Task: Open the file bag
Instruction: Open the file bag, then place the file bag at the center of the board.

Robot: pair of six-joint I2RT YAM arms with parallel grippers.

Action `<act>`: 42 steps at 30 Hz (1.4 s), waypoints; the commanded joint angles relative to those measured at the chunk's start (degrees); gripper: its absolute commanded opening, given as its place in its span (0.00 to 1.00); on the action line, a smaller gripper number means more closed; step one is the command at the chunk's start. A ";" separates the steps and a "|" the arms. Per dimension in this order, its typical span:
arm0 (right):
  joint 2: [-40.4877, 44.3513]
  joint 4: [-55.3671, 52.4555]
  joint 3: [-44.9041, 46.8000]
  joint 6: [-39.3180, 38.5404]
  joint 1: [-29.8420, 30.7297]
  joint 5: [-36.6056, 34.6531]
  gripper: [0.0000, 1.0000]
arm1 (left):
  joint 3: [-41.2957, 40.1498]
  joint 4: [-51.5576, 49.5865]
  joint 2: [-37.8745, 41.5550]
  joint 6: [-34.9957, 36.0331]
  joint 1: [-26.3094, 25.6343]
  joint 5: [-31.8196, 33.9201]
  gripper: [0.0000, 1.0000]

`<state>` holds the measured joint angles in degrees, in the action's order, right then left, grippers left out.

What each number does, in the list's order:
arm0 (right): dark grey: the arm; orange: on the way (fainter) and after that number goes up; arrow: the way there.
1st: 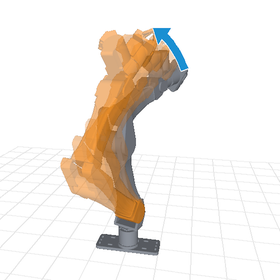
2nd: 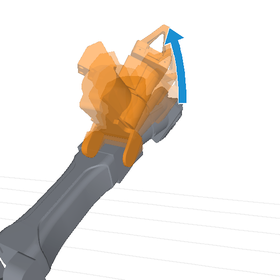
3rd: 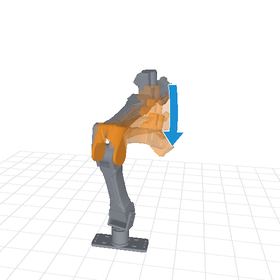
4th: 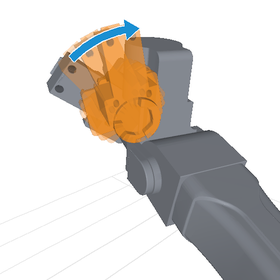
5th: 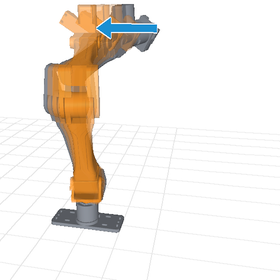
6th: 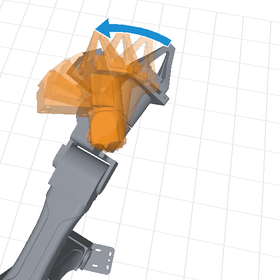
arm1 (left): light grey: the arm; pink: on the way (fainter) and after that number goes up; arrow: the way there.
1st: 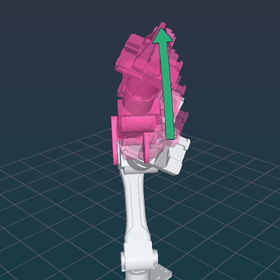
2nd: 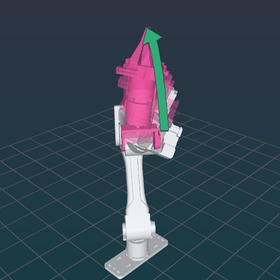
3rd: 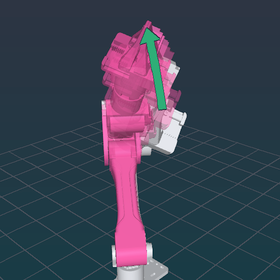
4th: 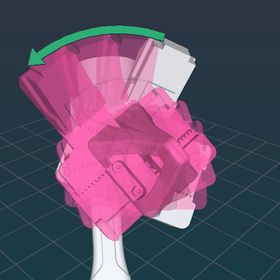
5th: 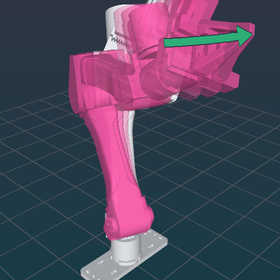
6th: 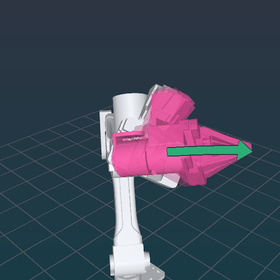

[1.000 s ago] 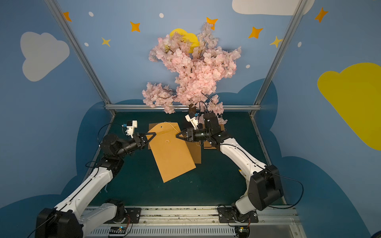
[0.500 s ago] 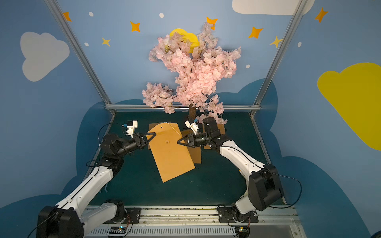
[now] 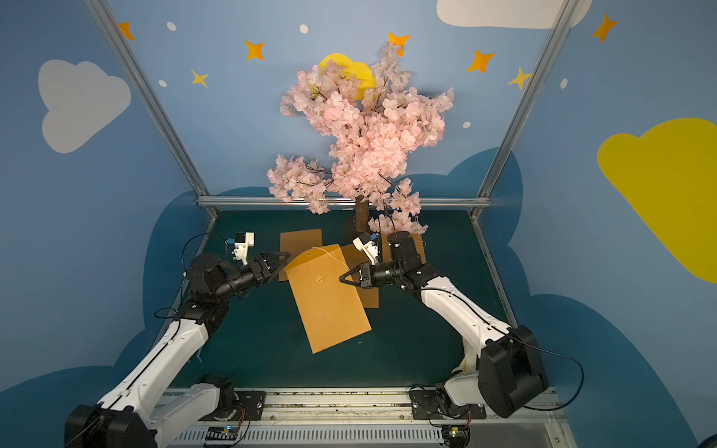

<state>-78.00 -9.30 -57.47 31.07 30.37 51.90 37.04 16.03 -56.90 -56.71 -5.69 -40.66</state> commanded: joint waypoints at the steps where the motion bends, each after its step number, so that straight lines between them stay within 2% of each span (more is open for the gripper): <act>1: 2.16 -5.07 1.23 -1.98 -0.75 -2.57 0.00 | 0.74 -5.03 1.02 4.21 1.72 0.98 0.71; 5: 2.65 -4.98 3.76 -0.75 -0.66 -3.81 0.00 | 1.62 -8.88 2.00 6.65 4.20 2.07 0.72; 9: 3.18 -0.76 7.92 4.07 0.78 -8.22 0.00 | 2.15 -10.19 2.78 7.38 6.25 2.30 0.73; 14: 2.95 7.96 13.87 13.01 7.26 -18.68 0.00 | 2.25 -10.43 2.86 7.10 7.52 2.00 0.73; 19: -2.13 16.37 15.51 19.65 13.80 -26.76 0.00 | 1.48 -9.73 3.11 6.30 7.65 1.60 0.73; 29: -16.07 23.38 8.66 28.25 21.04 -36.44 0.00 | -0.01 -10.58 4.91 6.35 7.81 1.82 0.73; 37: -28.02 24.74 -0.24 32.79 25.64 -37.16 0.00 | 0.27 -12.14 5.62 7.13 8.15 1.55 0.73; 42: -29.76 24.67 -0.67 34.58 26.99 -38.18 0.00 | 0.14 -12.52 5.93 7.38 8.43 1.39 0.73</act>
<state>-107.20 16.05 -57.63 64.12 56.73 15.44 37.71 4.47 -51.62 -50.50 2.37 -38.83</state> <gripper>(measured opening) 0.051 0.734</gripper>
